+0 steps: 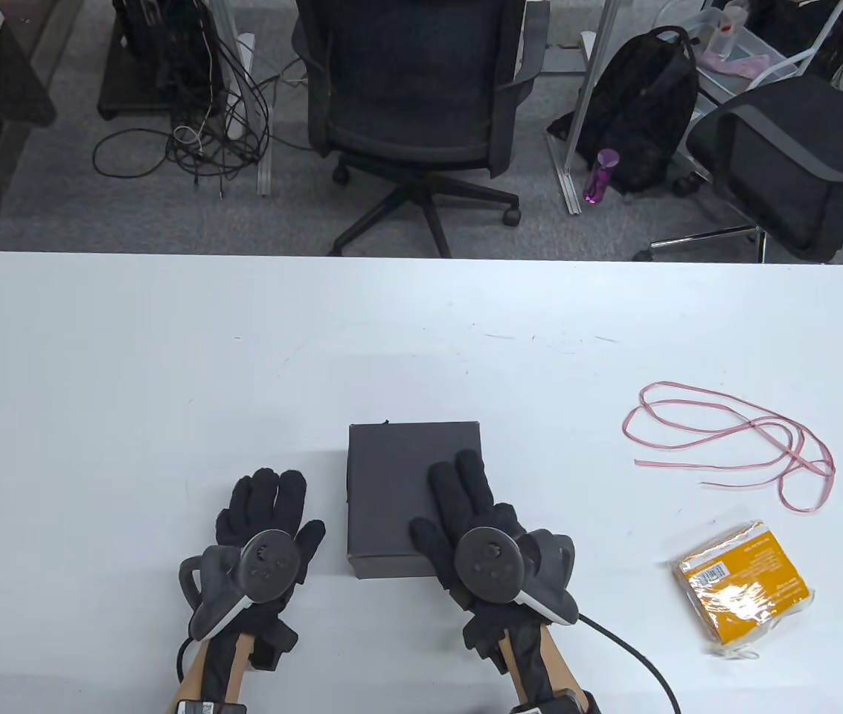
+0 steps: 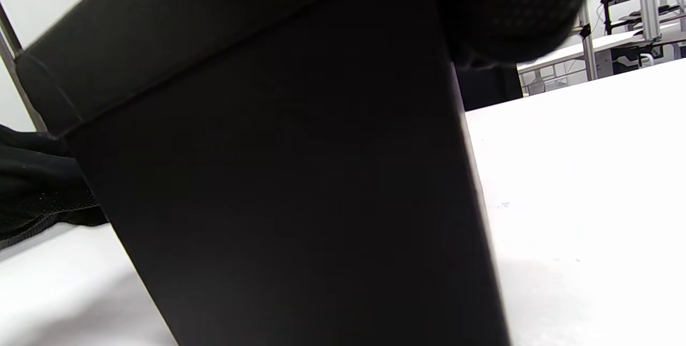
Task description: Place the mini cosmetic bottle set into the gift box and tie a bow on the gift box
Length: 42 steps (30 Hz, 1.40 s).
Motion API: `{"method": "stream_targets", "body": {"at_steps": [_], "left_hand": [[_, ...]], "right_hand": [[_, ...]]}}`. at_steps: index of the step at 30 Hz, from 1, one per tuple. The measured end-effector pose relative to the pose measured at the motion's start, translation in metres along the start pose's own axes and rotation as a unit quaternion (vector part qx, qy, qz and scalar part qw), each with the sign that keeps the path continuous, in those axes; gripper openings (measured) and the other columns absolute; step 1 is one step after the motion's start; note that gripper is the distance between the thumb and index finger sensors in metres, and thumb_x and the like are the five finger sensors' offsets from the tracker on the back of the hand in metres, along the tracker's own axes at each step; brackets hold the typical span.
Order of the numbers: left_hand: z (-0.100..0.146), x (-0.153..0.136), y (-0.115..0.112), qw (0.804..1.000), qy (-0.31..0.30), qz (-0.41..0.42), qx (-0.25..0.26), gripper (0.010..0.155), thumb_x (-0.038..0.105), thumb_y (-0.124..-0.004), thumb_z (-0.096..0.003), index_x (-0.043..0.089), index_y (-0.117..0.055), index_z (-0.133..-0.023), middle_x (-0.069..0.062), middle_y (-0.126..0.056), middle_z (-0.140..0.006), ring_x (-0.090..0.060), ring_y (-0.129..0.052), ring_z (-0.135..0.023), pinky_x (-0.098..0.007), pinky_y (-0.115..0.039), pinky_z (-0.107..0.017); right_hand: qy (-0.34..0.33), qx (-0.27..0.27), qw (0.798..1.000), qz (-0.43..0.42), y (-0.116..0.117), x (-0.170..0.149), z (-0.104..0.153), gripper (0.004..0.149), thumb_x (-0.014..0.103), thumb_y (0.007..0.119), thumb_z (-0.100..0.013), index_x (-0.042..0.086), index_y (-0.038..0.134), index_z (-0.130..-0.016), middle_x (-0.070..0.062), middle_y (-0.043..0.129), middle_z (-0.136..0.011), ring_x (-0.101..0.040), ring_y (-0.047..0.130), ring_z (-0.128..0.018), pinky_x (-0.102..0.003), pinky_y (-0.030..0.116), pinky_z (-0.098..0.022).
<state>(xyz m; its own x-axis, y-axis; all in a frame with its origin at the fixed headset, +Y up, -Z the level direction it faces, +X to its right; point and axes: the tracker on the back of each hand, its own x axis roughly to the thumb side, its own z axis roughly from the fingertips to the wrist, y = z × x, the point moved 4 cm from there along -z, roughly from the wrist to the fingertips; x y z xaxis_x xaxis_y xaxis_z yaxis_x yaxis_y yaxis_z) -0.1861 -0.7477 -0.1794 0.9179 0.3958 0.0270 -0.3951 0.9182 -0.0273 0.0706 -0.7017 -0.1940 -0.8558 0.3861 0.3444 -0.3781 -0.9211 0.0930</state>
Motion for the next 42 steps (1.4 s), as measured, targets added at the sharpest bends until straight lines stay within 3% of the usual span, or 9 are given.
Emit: {"method": "stream_targets", "body": {"at_steps": [4, 7, 9, 14, 20, 23, 28, 39, 42], "left_hand": [[-0.001, -0.006, 0.003, 0.986, 0.012, 0.169, 0.006, 0.071, 0.051, -0.060, -0.0573, 0.015, -0.046, -0.118, -0.024, -0.049, -0.117, -0.055, -0.060, -0.104, -0.070, -0.063, -0.070], [0.000, -0.010, 0.001, 0.945, 0.023, 0.326, 0.005, 0.070, 0.049, -0.059, -0.0586, 0.013, -0.046, -0.117, -0.024, -0.052, -0.116, -0.055, -0.064, -0.102, -0.070, -0.064, -0.069], [0.001, -0.010, -0.001, 0.913, 0.024, 0.406, -0.003, 0.070, 0.049, -0.058, -0.0589, 0.013, -0.045, -0.118, -0.024, -0.052, -0.116, -0.055, -0.064, -0.102, -0.070, -0.064, -0.069], [0.002, -0.007, -0.009, 0.880, 0.013, 0.474, -0.026, 0.071, 0.051, -0.053, -0.0595, 0.014, -0.040, -0.119, -0.025, -0.048, -0.118, -0.056, -0.061, -0.103, -0.071, -0.062, -0.069], [0.001, -0.003, -0.021, 0.837, 0.002, 0.544, -0.060, 0.066, 0.048, -0.042, -0.0609, 0.024, -0.028, -0.121, -0.029, -0.036, -0.120, -0.061, -0.049, -0.106, -0.076, -0.055, -0.070], [0.001, -0.001, -0.025, 0.831, 0.001, 0.552, -0.070, 0.065, 0.048, -0.040, -0.0610, 0.026, -0.025, -0.121, -0.030, -0.033, -0.121, -0.063, -0.046, -0.106, -0.077, -0.053, -0.070], [0.001, 0.004, -0.031, 0.836, 0.000, 0.542, -0.083, 0.065, 0.048, -0.040, -0.0611, 0.024, -0.027, -0.121, -0.030, -0.034, -0.120, -0.062, -0.047, -0.106, -0.077, -0.054, -0.070], [0.005, 0.022, -0.043, 0.852, -0.016, 0.512, -0.104, 0.065, 0.047, -0.041, -0.0613, 0.025, -0.023, -0.120, -0.029, -0.030, -0.120, -0.061, -0.046, -0.107, -0.076, -0.054, -0.071], [0.005, 0.022, -0.043, 0.848, -0.015, 0.519, -0.105, 0.065, 0.047, -0.041, -0.0614, 0.025, -0.022, -0.120, -0.029, -0.029, -0.120, -0.061, -0.045, -0.107, -0.076, -0.053, -0.071]], "right_hand": [[0.003, 0.032, 0.999, -0.036, 0.000, -0.002, 0.000, 0.073, 0.049, 0.050, -0.066, 0.007, 0.022, -0.118, -0.024, 0.010, -0.118, -0.066, 0.063, -0.073, -0.063, 0.069, -0.052], [0.003, 0.041, 0.991, -0.130, -0.004, -0.011, 0.000, 0.074, 0.048, 0.049, -0.066, 0.006, 0.014, -0.116, -0.028, 0.003, -0.115, -0.071, 0.046, -0.088, -0.071, 0.059, -0.059], [0.011, 0.019, 0.980, -0.198, -0.012, -0.025, 0.001, 0.074, 0.048, 0.048, -0.066, 0.004, 0.014, -0.116, -0.033, 0.006, -0.114, -0.072, 0.043, -0.089, -0.073, 0.058, -0.059], [0.066, -0.060, 0.944, -0.319, -0.010, -0.074, 0.007, 0.066, 0.037, 0.045, -0.065, -0.005, 0.033, -0.115, -0.037, 0.037, -0.113, -0.068, 0.057, -0.085, -0.071, 0.063, -0.056], [0.098, -0.041, 0.878, -0.468, 0.011, -0.099, 0.005, 0.060, 0.031, 0.044, -0.065, 0.002, 0.031, -0.116, -0.040, 0.043, -0.111, -0.065, 0.060, -0.084, -0.072, 0.062, -0.057], [0.093, -0.026, 0.874, -0.477, 0.018, -0.098, 0.003, 0.060, 0.031, 0.043, -0.065, 0.005, 0.028, -0.116, -0.040, 0.041, -0.111, -0.065, 0.059, -0.086, -0.073, 0.061, -0.057], [0.090, 0.000, 0.875, -0.476, 0.026, -0.090, 0.001, 0.060, 0.031, 0.043, -0.065, 0.006, 0.026, -0.117, -0.042, 0.038, -0.111, -0.067, 0.051, -0.088, -0.074, 0.058, -0.059], [0.086, 0.002, 0.879, -0.470, 0.025, -0.088, 0.000, 0.059, 0.031, 0.044, -0.065, 0.007, 0.030, -0.117, -0.043, 0.041, -0.110, -0.068, 0.052, -0.087, -0.074, 0.059, -0.058], [0.087, 0.001, 0.878, -0.471, 0.024, -0.088, 0.000, 0.059, 0.031, 0.044, -0.065, 0.006, 0.031, -0.117, -0.044, 0.042, -0.109, -0.068, 0.053, -0.086, -0.073, 0.059, -0.058]]}}
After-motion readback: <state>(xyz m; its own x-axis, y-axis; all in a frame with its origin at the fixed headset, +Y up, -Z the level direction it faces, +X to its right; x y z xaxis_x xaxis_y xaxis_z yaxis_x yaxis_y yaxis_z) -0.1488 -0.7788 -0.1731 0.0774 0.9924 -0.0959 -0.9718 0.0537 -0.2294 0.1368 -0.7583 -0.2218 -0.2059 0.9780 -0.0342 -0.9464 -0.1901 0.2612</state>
